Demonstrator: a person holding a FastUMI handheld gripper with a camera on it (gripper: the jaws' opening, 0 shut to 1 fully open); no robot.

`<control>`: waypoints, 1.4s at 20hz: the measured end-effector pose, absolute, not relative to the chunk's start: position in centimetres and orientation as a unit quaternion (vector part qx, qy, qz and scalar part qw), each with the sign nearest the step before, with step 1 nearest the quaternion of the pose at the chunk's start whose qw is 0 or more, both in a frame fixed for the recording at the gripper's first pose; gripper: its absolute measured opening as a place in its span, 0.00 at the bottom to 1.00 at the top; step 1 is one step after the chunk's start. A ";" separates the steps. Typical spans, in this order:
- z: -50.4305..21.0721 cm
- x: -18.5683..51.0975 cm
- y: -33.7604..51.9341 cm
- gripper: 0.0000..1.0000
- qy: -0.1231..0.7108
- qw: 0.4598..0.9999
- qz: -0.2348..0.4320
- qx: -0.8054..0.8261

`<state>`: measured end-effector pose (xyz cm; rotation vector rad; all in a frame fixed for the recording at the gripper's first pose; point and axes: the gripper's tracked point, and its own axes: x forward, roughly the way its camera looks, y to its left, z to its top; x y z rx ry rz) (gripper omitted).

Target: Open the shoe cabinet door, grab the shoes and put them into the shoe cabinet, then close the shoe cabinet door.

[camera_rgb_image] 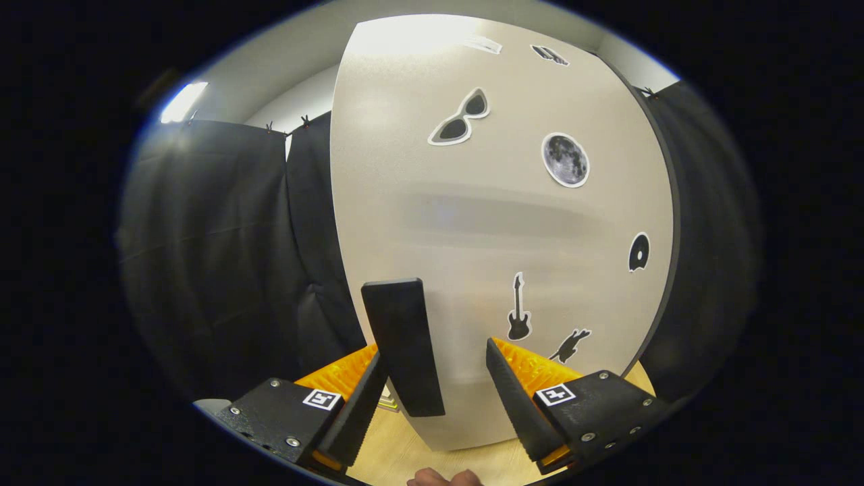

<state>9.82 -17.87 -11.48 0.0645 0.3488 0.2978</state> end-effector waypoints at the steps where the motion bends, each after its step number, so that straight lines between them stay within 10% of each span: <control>1: -11.4 9.9 -17.9 0.90 0.173 0.973 0.149 0.028; 28: -11.8 10.0 -17.2 0.95 0.188 0.970 0.152 0.028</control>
